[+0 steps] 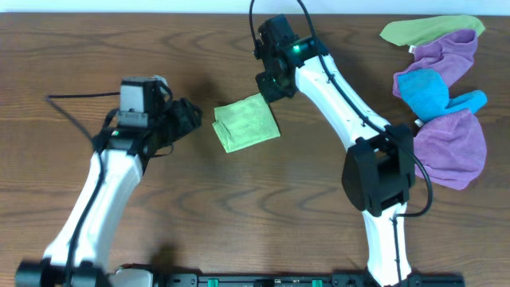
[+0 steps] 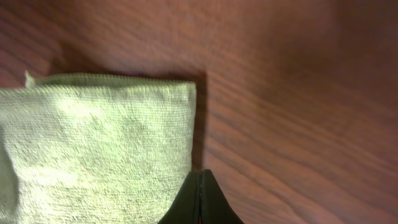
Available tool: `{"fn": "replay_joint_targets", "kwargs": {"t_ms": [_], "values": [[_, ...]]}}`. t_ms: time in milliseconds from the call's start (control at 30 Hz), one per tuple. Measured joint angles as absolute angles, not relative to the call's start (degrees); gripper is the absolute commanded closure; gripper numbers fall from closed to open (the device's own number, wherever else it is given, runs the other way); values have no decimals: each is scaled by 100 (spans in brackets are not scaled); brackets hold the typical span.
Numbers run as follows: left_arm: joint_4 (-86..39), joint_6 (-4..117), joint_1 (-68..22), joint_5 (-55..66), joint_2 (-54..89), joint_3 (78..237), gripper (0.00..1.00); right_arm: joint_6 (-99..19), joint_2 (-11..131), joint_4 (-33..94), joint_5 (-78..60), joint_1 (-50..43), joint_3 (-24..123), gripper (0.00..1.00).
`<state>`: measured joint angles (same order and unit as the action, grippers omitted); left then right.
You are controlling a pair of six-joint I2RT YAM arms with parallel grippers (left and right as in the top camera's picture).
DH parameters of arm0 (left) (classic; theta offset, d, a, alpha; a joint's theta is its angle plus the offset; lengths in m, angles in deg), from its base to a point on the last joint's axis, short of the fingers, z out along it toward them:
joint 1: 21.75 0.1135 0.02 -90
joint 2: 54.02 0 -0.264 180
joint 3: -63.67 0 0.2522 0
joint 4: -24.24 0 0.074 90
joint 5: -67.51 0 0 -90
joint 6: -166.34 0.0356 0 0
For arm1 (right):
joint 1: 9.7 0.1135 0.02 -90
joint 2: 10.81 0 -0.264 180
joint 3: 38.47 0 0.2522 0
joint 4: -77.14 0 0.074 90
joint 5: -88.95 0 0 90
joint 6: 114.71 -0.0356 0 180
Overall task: Fold the cloth
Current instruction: 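Grasp the folded green square's left side with the left gripper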
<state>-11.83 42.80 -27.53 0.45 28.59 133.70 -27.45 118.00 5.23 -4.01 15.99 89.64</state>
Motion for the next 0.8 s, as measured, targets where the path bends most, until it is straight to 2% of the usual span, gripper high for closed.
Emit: {"fn": "replay_joint_targets", "kwargs": {"t_ms": [300,800], "values": [[-507,4166,-2753,987,4223,13359,30,-2710,11800,971,-733,1254,8354,99],[-123,4159,-2753,1701,5237,13359,28,-2706,11918,1163,-1091,1254,8194,99]]}}
